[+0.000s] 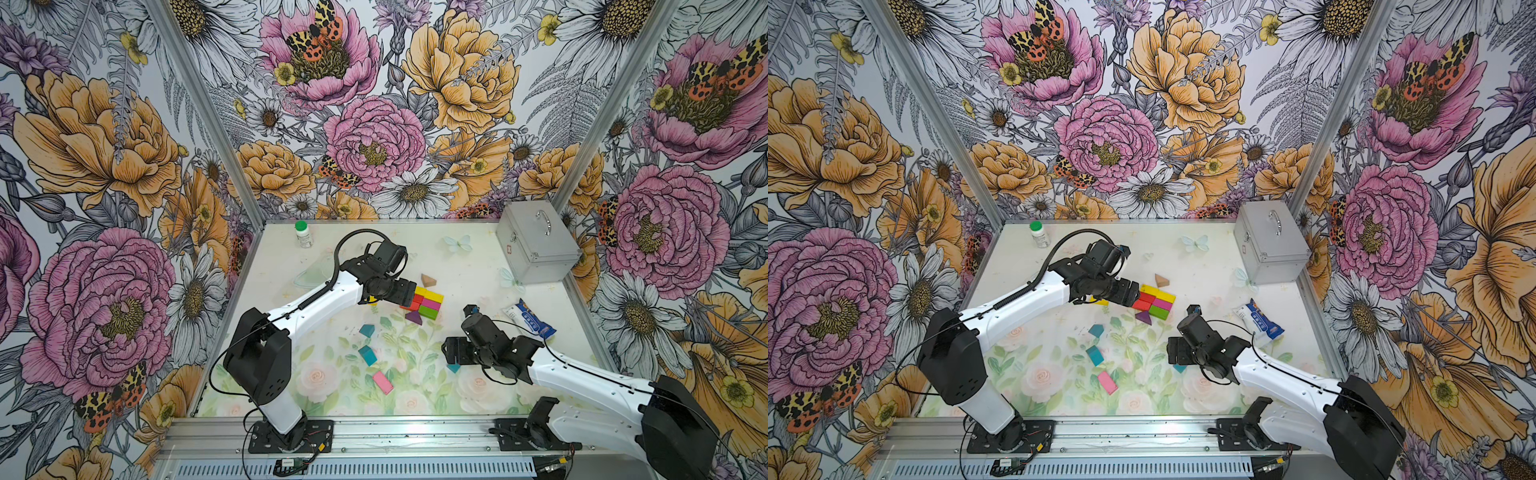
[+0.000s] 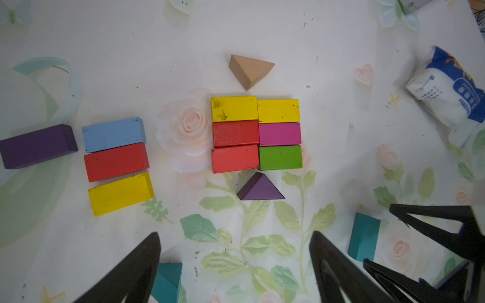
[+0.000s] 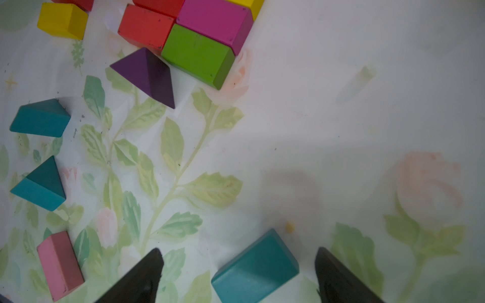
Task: Assemble a piece of candy with building blocks
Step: Adjust the building block at the center of the board.
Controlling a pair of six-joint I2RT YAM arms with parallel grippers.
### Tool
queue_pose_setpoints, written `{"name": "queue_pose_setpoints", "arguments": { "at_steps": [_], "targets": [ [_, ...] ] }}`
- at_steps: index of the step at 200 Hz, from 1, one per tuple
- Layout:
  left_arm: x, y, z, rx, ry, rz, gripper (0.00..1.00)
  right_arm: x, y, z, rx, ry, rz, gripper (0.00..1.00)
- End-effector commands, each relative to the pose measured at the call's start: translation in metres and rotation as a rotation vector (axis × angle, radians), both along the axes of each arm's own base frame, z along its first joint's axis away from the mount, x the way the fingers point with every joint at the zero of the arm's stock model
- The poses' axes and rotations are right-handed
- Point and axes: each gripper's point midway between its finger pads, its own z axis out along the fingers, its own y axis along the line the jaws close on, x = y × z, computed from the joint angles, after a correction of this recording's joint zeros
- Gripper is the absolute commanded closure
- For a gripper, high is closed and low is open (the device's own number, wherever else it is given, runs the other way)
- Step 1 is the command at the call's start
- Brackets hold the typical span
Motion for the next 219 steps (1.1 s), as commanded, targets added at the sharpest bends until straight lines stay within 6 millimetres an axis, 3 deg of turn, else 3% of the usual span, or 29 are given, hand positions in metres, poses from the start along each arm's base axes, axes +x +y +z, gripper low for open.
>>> {"name": "queue_pose_setpoints", "arguments": {
  "at_steps": [1,23,105,176,219],
  "targets": [
    [0.001,-0.009,0.042,-0.126,-0.090,-0.008,0.11,-0.008,-0.001,-0.010,-0.006,0.046,-0.015,0.15],
    [-0.001,-0.010,0.048,-0.150,-0.104,-0.009,0.12,-0.011,-0.002,-0.018,-0.036,0.060,0.002,0.20],
    [-0.004,-0.012,0.053,-0.185,-0.118,-0.018,0.12,-0.013,0.001,-0.032,-0.079,0.108,0.030,0.20],
    [-0.005,-0.004,0.055,-0.192,-0.122,-0.003,0.12,0.016,0.042,-0.026,-0.089,0.088,0.171,0.22],
    [-0.004,0.006,0.049,-0.183,-0.113,0.023,0.13,0.007,0.023,-0.018,-0.131,0.079,0.154,0.24]
  ]
}}
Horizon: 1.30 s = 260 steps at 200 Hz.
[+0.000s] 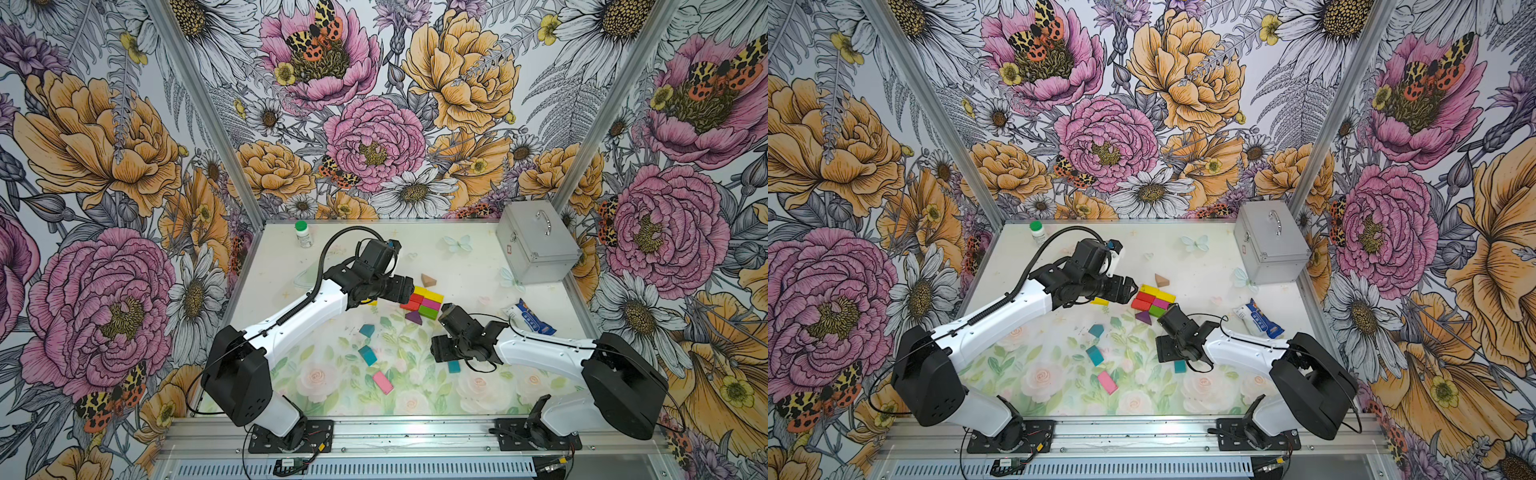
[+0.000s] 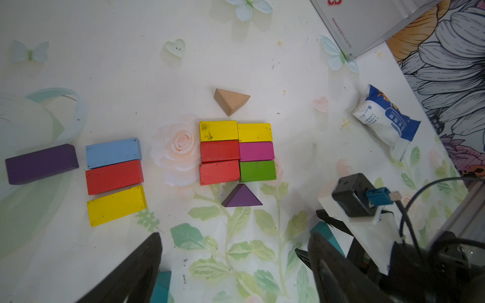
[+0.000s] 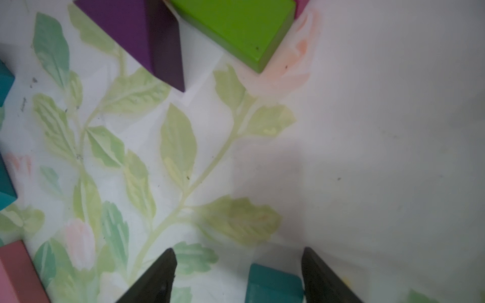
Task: Assemble a piece of candy with building blocks
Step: Adjust the building block at the center of the board, then pick up the building block from the center of the board, then place the building block at the center of the board.
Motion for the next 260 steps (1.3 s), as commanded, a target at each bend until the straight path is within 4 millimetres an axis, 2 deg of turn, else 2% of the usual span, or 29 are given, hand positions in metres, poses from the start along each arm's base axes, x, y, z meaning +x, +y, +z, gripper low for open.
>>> {"name": "queue_pose_setpoints", "arguments": {
  "at_steps": [1,39,76,92,105,120,140,152,172,191,219,239,260],
  "targets": [
    [-0.001,0.003,0.014,-0.049,-0.024,0.015,0.13,-0.007,-0.009,0.008,-0.027,-0.014,0.018,0.24],
    [-0.002,0.002,0.007,-0.040,-0.005,0.008,0.13,-0.023,-0.020,-0.001,-0.041,0.046,0.003,0.24],
    [-0.002,0.004,0.008,-0.039,-0.012,0.013,0.13,-0.037,-0.015,-0.014,-0.061,0.101,0.037,0.27],
    [-0.002,0.005,0.009,-0.039,-0.016,0.016,0.13,-0.040,-0.015,-0.019,-0.077,0.115,0.047,0.42],
    [-0.002,0.007,0.009,-0.039,-0.016,0.019,0.13,-0.042,-0.014,-0.024,-0.093,0.126,0.058,0.61],
    [-0.003,0.009,0.010,-0.041,-0.018,0.023,0.13,-0.044,-0.010,-0.027,-0.107,0.135,0.078,0.75],
    [-0.004,0.014,0.010,-0.043,-0.018,0.032,0.13,-0.043,-0.002,-0.026,-0.122,0.136,0.112,0.83],
    [-0.004,0.020,0.011,-0.049,-0.017,0.044,0.13,-0.037,0.004,-0.017,-0.136,0.115,0.140,0.85],
    [-0.006,0.029,0.014,-0.081,-0.006,0.059,0.13,-0.014,0.022,0.012,-0.131,0.037,0.195,0.91],
    [-0.007,0.039,0.022,-0.173,0.037,0.066,0.13,0.019,0.045,0.049,-0.114,-0.065,0.275,0.93],
    [-0.003,0.071,0.036,-0.255,0.040,0.141,0.13,0.072,0.091,0.095,-0.070,-0.199,0.423,0.91],
    [-0.003,0.097,0.040,-0.332,0.063,0.200,0.13,0.095,0.138,0.109,-0.013,-0.252,0.602,0.90],
    [-0.004,0.125,0.043,-0.420,0.085,0.267,0.13,0.108,0.184,0.114,0.073,-0.261,0.752,0.89]
  ]
}}
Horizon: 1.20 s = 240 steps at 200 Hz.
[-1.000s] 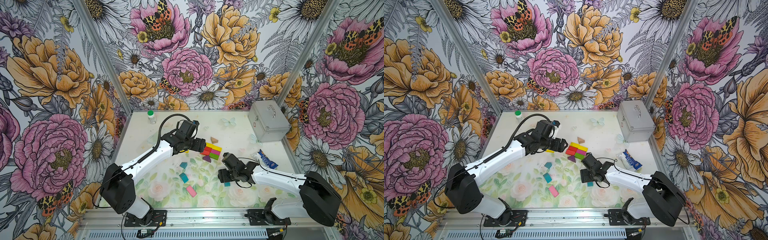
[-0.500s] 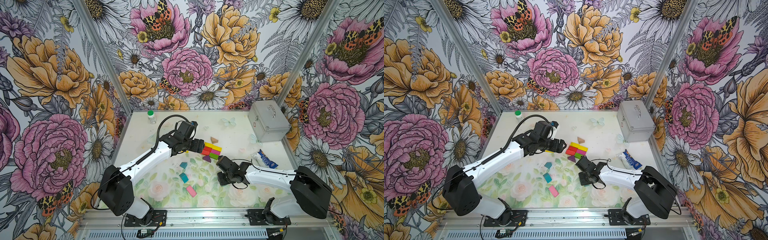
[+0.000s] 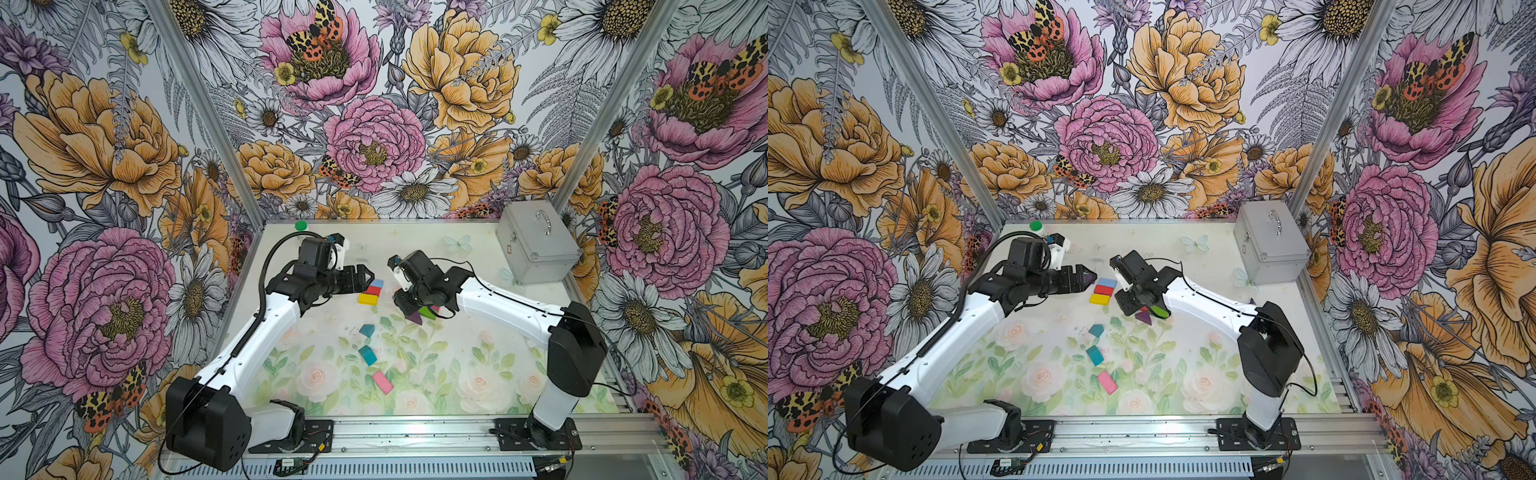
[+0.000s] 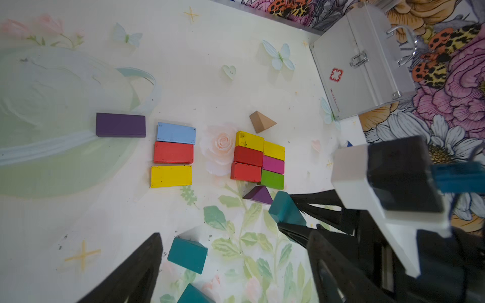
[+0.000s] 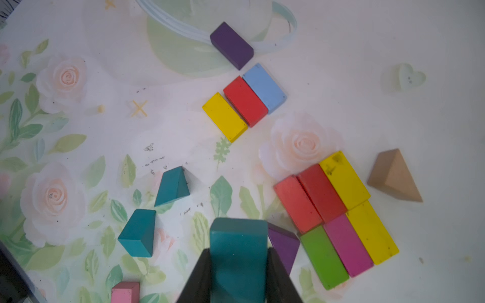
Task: Assemble a piece of candy with building blocks
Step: Place the building block at the center of the board.
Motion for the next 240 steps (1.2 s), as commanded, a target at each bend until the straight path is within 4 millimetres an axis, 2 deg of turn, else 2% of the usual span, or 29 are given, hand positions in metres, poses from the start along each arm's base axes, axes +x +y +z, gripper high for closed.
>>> {"name": "queue_pose_setpoints", "arguments": {
  "at_steps": [1,11,28,45,60,81,104,124,161,191,240],
  "targets": [
    [-0.010,0.012,0.011,-0.146,0.018,0.010,0.13,0.000,0.045,-0.010,0.018,0.006,0.277,0.89],
    [-0.011,0.028,0.012,-0.157,0.012,0.053,0.13,0.007,0.062,-0.009,0.037,-0.013,0.335,0.88],
    [-0.012,0.053,0.009,-0.165,0.014,0.133,0.14,0.025,0.083,-0.018,0.026,-0.044,0.390,0.88],
    [-0.013,0.069,0.004,-0.162,0.021,0.190,0.14,0.041,0.103,-0.028,0.023,-0.063,0.429,0.88],
    [-0.014,0.073,0.000,-0.153,0.029,0.203,0.14,0.046,0.121,-0.033,0.040,-0.082,0.477,0.88],
    [-0.014,0.073,-0.002,-0.151,0.035,0.197,0.14,0.056,0.136,-0.041,0.050,-0.105,0.504,0.88],
    [-0.013,0.075,-0.002,-0.141,0.033,0.190,0.14,0.053,0.151,-0.054,0.033,-0.136,0.570,0.86],
    [-0.011,0.082,-0.005,-0.135,0.042,0.211,0.14,0.056,0.157,-0.070,-0.015,-0.159,0.599,0.85],
    [-0.011,0.103,-0.007,-0.084,0.038,0.272,0.14,0.059,0.161,-0.084,-0.033,-0.161,0.613,0.81],
    [-0.015,0.126,0.007,0.020,0.001,0.334,0.14,0.062,0.155,-0.103,-0.094,-0.165,0.621,0.79],
    [-0.017,0.129,0.004,0.038,0.013,0.345,0.13,0.060,0.154,-0.113,-0.111,-0.153,0.630,0.71]
  ]
}}
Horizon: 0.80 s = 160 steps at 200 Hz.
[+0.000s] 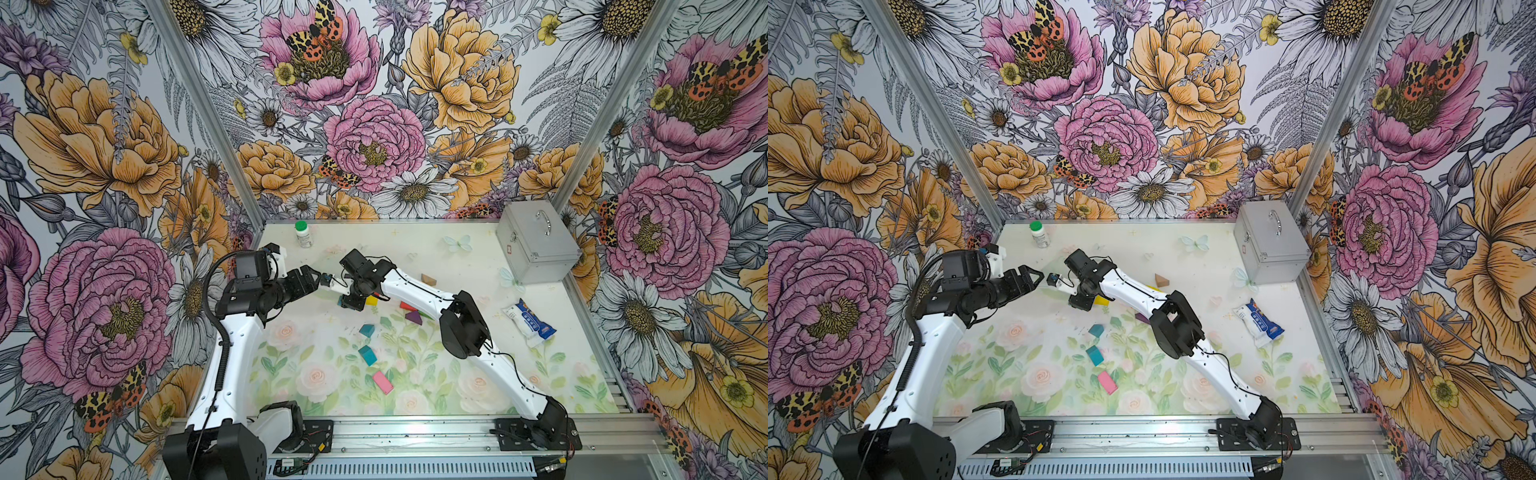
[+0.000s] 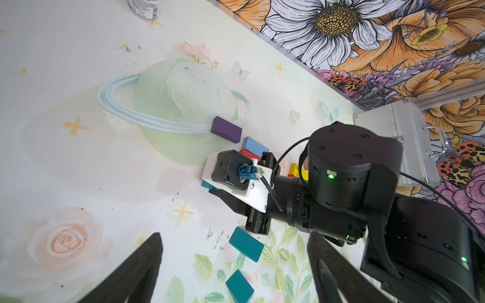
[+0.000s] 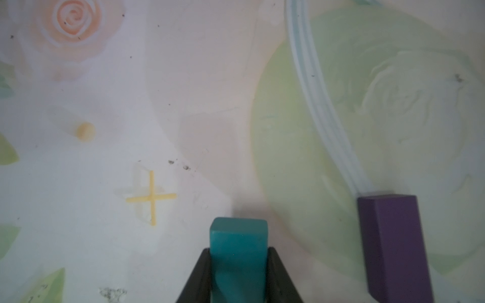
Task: Assemble a piece of candy with building blocks
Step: Place the building block at the center of the board.
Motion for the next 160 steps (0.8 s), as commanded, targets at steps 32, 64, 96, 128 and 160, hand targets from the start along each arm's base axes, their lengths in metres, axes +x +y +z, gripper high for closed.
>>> {"name": "queue_pose_setpoints", "arguments": {
  "at_steps": [32,64,96,128,160],
  "targets": [
    [-0.009,0.004,0.019,0.046,-0.043,0.005,0.14,0.001,0.005,0.003,-0.007,-0.036,0.024,0.64],
    [-0.012,0.004,0.020,0.050,-0.044,0.003,0.13,-0.001,0.008,0.018,0.019,-0.041,0.020,0.50],
    [-0.011,0.005,0.019,0.060,-0.038,0.005,0.13,-0.002,0.011,0.059,0.090,-0.043,-0.004,0.43],
    [-0.008,0.007,0.019,0.075,-0.028,0.007,0.15,-0.012,0.000,0.113,0.205,0.045,-0.023,0.42],
    [-0.002,0.000,0.012,0.116,-0.004,-0.024,0.15,-0.028,-0.030,0.143,0.224,0.088,-0.084,0.23]
  ]
}}
